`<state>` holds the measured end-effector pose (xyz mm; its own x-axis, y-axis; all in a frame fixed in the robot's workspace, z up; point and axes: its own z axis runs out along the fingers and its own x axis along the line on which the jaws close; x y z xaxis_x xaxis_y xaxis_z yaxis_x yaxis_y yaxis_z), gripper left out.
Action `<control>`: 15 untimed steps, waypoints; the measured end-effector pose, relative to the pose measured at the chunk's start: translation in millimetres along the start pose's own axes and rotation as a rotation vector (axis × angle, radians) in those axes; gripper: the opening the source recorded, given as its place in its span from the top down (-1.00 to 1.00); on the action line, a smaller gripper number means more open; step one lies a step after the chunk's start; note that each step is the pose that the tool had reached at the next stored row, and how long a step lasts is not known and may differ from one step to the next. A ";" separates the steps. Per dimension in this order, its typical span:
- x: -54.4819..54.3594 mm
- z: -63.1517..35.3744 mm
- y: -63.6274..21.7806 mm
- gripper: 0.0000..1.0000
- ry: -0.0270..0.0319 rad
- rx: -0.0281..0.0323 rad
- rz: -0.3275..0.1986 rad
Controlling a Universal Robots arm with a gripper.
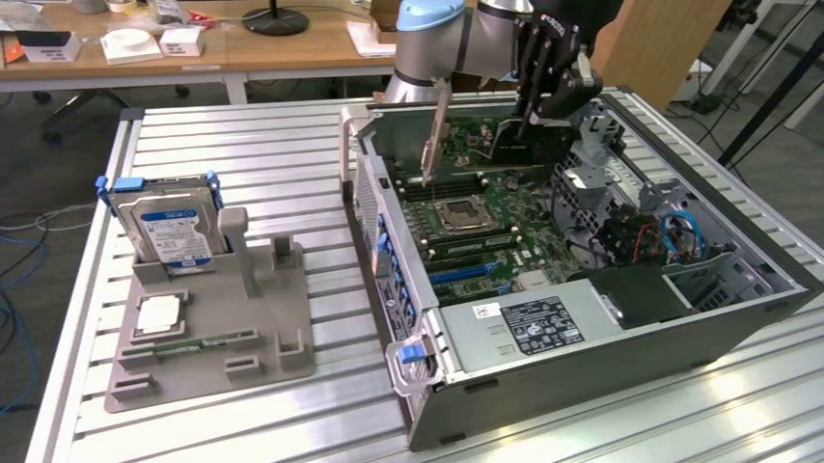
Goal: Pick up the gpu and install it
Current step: 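Insert the gpu into the slot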
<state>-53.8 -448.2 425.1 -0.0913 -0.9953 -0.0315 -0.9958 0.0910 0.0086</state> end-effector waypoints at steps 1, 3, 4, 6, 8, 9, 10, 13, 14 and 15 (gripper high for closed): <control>0.1 -0.1 0.0 0.47 -0.0005 0.0002 -0.004; 0.0 0.0 0.0 0.47 -0.0017 0.0006 -0.015; 0.0 0.0 0.0 0.47 -0.0018 0.0007 -0.021; 0.0 0.0 0.0 0.47 -0.0018 0.0008 -0.029; 0.1 0.0 0.0 0.47 -0.0017 0.0008 -0.029; 0.1 0.0 0.0 0.47 -0.0018 0.0008 -0.030; 0.0 0.0 0.0 0.47 -0.0018 0.0008 -0.030; 0.0 0.5 0.0 0.47 -0.0020 0.0008 -0.030; 0.1 0.9 0.0 0.47 -0.0021 0.0009 -0.030; 0.1 1.6 0.0 0.47 -0.0020 0.0008 -0.029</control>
<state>-53.8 -448.3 423.5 -0.0620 -0.9975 -0.0338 -0.9981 0.0618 0.0068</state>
